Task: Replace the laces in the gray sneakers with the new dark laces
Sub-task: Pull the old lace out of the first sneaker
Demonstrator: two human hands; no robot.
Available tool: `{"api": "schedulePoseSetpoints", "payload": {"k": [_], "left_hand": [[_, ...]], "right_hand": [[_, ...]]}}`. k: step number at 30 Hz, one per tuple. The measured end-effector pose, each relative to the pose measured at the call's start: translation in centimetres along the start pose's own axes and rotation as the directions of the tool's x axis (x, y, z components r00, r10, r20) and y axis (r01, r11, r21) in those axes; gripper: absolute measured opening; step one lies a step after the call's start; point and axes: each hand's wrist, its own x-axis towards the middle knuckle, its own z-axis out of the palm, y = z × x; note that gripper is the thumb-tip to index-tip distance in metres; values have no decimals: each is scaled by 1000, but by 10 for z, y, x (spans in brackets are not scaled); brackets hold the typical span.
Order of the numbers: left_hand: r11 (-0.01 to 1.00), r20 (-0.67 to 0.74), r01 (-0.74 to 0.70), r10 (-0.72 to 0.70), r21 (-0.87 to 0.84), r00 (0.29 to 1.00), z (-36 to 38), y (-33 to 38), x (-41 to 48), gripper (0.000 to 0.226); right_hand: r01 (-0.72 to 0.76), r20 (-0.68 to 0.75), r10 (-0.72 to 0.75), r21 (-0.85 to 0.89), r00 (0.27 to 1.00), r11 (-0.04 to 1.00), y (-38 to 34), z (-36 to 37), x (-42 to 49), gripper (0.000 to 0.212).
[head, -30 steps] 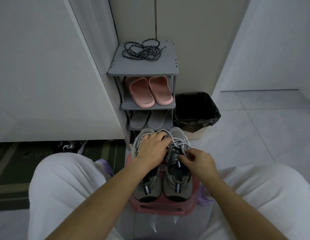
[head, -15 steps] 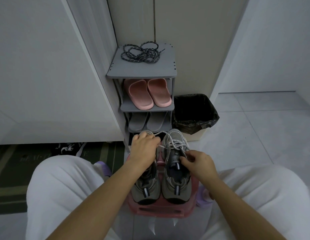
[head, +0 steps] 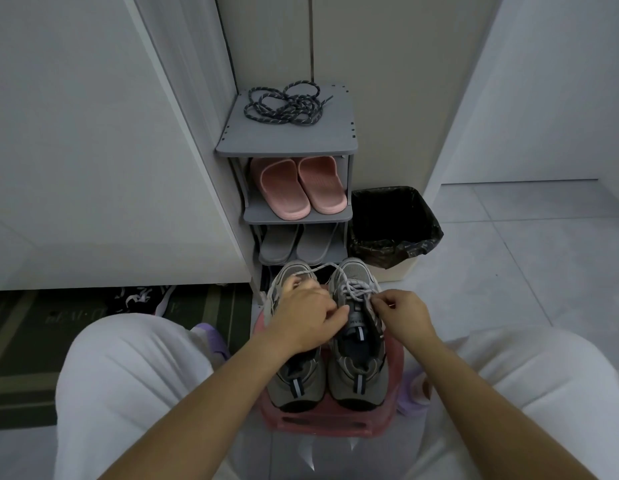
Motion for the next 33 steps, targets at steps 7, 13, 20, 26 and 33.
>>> {"api": "schedulePoseSetpoints", "payload": {"k": [7, 13, 20, 26, 33], "left_hand": [[994, 2, 63, -63, -88, 998, 5, 1, 13, 64], [993, 94, 103, -97, -64, 991, 18, -4, 23, 73], [994, -40, 87, -90, -68, 995, 23, -3, 17, 55], [988, -17, 104, -107, -113, 994, 22, -3, 16, 50], [985, 51, 135, -130, -110, 990, 18, -1, 17, 78]], "right_hand": [[-128, 64, 118, 170, 991, 977, -6, 0, 16, 11], [-73, 118, 78, -51, 990, 996, -11, 2, 19, 19], [-61, 81, 59, 21, 995, 998, -8, 6, 20, 26], [-101, 105, 95, 52, 990, 994, -5, 4, 21, 24], [-154, 77, 141, 197, 987, 968, -1, 6, 20, 29]]}}
